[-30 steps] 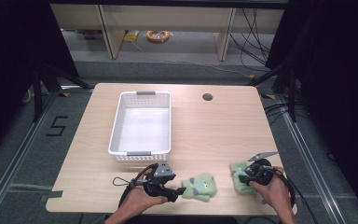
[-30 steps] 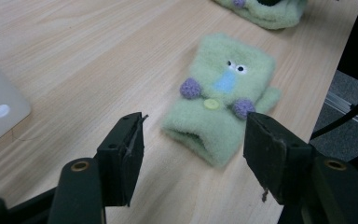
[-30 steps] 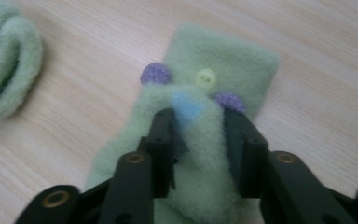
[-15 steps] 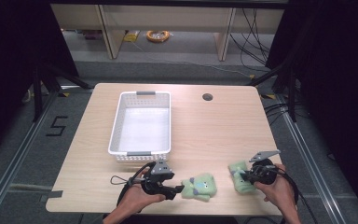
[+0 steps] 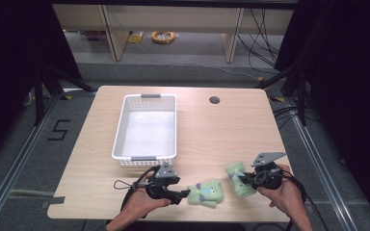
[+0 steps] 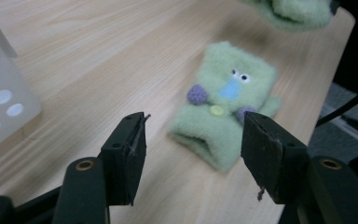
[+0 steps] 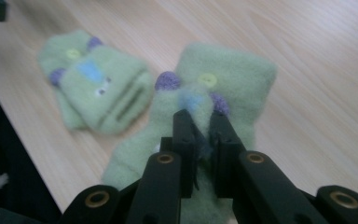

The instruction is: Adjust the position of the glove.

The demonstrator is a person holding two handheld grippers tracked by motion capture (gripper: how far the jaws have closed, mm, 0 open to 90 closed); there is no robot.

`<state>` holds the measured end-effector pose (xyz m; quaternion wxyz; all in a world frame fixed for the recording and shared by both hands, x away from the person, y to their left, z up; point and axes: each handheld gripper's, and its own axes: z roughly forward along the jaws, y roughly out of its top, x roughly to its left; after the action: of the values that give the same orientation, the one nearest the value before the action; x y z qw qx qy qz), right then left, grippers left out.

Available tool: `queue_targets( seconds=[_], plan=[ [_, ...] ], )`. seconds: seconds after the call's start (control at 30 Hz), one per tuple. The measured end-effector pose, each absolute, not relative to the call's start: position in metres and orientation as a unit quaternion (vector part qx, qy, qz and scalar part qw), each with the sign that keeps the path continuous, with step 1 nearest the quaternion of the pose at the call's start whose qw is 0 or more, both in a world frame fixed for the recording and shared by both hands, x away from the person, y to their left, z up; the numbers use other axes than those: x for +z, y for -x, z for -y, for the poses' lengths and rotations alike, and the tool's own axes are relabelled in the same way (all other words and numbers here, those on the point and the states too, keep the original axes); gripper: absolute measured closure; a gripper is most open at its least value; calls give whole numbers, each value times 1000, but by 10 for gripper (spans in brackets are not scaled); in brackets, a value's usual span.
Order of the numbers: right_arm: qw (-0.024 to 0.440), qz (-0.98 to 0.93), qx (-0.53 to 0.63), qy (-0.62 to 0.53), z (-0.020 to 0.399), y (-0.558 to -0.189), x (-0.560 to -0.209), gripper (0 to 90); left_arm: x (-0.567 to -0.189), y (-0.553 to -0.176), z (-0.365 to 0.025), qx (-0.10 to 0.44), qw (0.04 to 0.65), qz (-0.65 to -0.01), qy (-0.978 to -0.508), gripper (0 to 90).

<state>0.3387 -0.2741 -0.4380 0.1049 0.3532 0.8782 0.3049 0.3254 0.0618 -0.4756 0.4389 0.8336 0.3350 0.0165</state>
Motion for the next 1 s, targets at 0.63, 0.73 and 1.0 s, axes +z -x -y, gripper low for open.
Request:
queue_targets(
  seconds=[0.63,0.73,1.0],
  plan=[
    [21,-938,301,-171,189,-347,-443,830,-471,-333,-67,17,449,-338,-827,451],
    [16,-941,301,-156,186,-348,-446,829,-471,-335,-65,14,451,-334,-828,461],
    [0,-943,305,-135,178,-343,-450,827,-478,-339,-55,-20,442,-332,-833,503]
  ],
)
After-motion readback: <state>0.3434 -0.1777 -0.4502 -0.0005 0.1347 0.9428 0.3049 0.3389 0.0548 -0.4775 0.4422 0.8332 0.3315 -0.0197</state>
